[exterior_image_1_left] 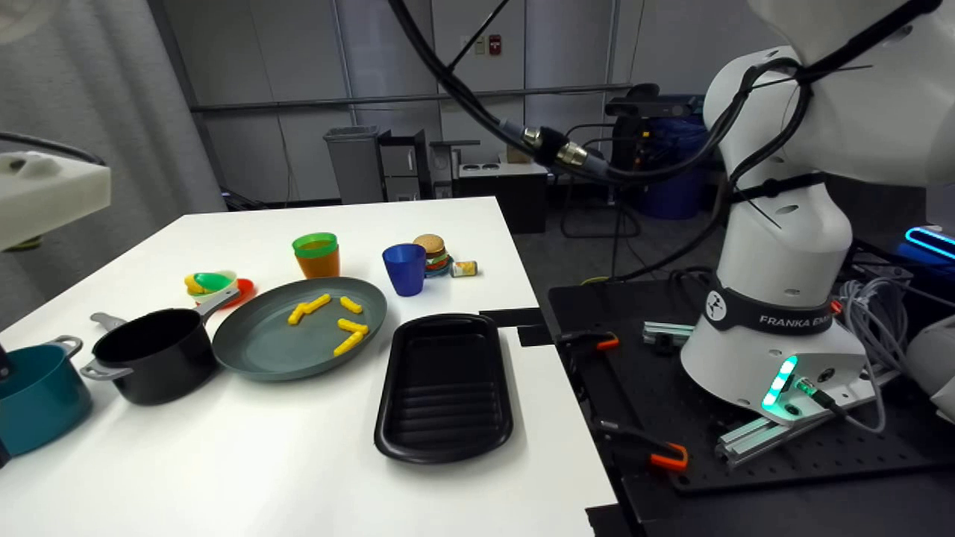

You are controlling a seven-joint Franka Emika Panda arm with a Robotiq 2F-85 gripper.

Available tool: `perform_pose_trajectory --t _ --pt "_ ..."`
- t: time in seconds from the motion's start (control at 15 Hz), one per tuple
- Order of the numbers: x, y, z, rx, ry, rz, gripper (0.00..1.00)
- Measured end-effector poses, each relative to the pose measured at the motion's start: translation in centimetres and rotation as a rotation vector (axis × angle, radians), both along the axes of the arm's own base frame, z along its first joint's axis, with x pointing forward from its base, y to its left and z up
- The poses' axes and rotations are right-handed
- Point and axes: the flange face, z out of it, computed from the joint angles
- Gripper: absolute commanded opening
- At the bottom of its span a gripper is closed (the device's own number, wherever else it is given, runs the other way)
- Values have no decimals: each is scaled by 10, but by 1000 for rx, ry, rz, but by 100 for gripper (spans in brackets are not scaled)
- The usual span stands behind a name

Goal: Open the oven

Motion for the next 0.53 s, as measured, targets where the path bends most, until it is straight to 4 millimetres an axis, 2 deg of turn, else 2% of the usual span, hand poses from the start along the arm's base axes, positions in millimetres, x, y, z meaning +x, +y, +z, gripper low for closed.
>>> perform_pose_trajectory --t 0.53 --pt "8 -3 -6 -5 -1 -11 100"
